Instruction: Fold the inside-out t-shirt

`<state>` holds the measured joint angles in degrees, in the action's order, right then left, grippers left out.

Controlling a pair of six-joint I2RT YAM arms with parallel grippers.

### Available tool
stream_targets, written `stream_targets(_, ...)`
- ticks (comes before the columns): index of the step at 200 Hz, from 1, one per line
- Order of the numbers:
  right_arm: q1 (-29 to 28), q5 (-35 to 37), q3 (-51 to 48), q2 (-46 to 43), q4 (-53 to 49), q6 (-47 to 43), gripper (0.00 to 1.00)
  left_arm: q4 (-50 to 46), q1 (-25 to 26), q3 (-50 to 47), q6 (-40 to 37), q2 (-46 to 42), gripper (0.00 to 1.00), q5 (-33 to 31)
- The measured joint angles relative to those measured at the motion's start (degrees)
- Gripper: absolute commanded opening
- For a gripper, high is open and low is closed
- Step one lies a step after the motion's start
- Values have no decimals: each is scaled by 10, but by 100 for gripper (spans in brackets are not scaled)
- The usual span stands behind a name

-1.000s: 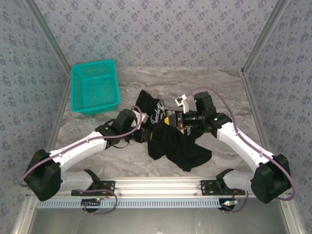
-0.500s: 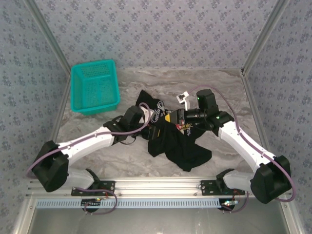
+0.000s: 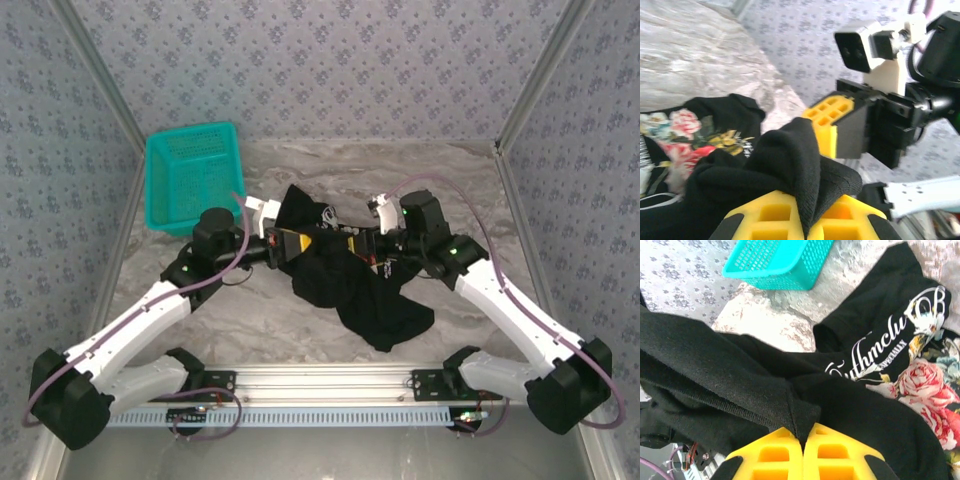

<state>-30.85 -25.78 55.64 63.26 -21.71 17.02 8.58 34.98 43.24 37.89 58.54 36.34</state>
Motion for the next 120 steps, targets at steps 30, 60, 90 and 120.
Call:
stream_targets(30,32,-49,6,-2,5,-2,0,-10,-2,-2,-1,2,4,35)
stream_targets(60,92,-160,24,2,6,26,0,-68,-6,-3,-47,21,8,9)
stream_targets(90,111,-244,36,9,35,83,0,-146,-7,-3,-83,65,30,-92)
stream_targets(120,107,-268,35,14,79,149,0,-163,12,-9,-103,84,45,-132)
